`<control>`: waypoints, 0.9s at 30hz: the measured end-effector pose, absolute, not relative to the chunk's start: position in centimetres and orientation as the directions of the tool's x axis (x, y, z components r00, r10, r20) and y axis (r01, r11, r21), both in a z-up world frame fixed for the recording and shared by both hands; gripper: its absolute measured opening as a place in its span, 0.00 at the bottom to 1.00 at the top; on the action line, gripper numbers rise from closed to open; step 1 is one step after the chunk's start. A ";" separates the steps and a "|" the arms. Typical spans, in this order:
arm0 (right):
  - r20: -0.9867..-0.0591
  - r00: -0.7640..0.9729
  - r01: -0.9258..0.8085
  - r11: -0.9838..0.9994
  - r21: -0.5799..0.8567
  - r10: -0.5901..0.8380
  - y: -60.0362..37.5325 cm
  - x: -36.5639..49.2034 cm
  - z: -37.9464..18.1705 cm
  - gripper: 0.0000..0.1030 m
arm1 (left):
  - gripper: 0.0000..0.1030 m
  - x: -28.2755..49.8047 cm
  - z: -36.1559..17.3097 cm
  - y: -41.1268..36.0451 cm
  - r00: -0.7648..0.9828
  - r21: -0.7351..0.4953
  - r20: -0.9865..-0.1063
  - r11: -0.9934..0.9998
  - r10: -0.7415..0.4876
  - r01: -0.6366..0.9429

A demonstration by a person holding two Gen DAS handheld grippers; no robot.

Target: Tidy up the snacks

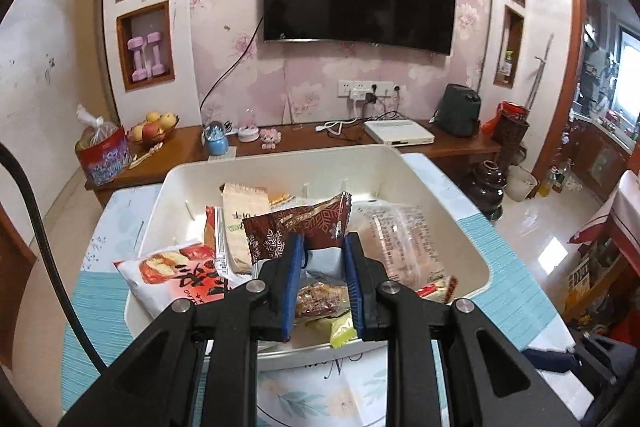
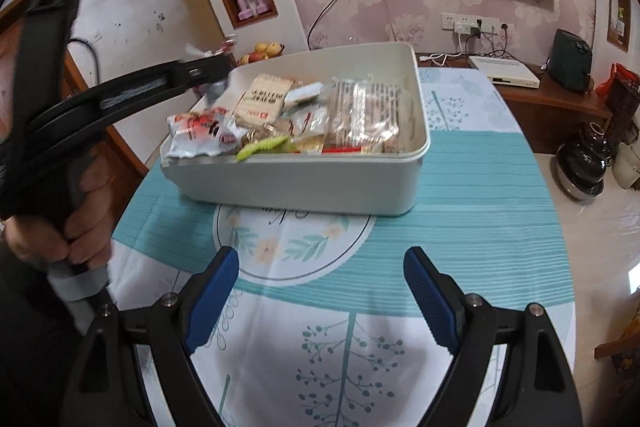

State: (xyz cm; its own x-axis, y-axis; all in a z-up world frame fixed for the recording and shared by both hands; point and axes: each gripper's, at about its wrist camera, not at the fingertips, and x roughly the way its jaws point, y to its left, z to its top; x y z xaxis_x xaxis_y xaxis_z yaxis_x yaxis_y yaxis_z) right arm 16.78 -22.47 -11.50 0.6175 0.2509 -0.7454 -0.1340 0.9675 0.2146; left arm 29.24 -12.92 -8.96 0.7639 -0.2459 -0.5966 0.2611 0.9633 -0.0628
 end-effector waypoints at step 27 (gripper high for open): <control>-0.753 0.650 -0.119 0.992 0.030 0.101 -17.7 8.4 -11.6 0.83 | 0.77 16.5 -10.0 -2.7 0.643 -0.177 -0.736 0.977 -0.210 0.116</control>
